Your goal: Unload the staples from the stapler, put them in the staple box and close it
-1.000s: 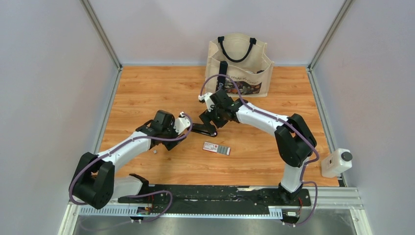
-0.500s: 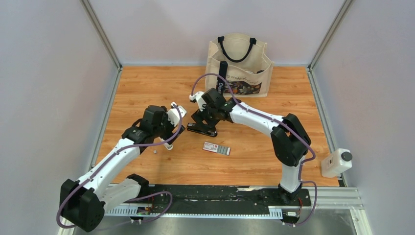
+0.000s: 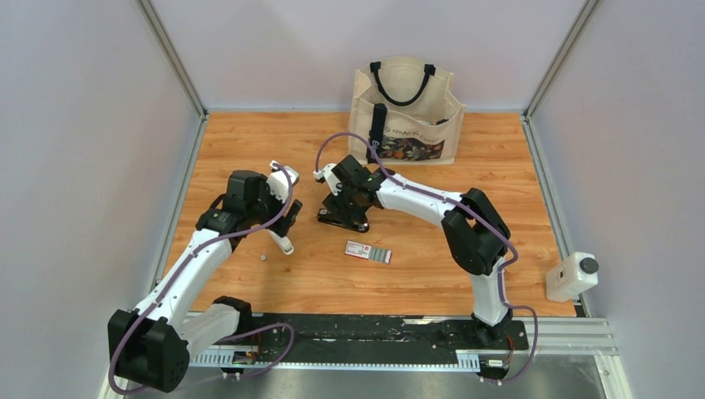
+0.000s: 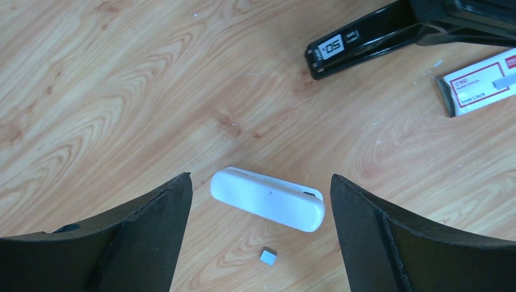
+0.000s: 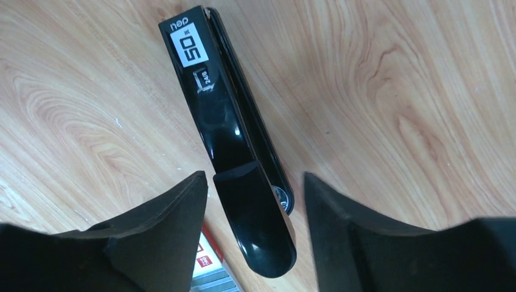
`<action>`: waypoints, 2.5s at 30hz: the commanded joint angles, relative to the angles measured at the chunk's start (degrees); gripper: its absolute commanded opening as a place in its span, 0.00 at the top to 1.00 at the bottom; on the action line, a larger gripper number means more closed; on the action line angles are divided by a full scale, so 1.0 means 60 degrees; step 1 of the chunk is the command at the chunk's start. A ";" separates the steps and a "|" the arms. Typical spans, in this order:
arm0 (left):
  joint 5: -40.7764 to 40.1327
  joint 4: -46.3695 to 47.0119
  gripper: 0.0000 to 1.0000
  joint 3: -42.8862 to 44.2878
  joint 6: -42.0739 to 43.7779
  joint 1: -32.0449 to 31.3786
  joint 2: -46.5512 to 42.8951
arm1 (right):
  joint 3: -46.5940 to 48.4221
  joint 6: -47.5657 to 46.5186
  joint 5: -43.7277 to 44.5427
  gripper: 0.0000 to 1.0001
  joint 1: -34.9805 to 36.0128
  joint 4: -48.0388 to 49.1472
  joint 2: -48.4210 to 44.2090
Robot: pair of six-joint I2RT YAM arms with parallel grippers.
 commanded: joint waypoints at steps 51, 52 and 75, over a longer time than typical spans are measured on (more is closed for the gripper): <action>0.2684 0.1610 0.05 -0.0044 0.0623 0.0010 0.1952 | -0.2506 0.5442 0.1201 1.00 0.0670 0.5097 -0.3379; 0.2699 0.1581 0.05 0.0000 0.0697 0.0010 0.2041 | -0.2609 0.5531 0.1142 1.00 0.0670 0.5185 -0.3554; 0.4252 0.1287 0.08 0.0029 0.2323 -0.0034 0.2496 | -0.4206 0.7728 0.0966 1.00 0.0787 0.7764 -0.4362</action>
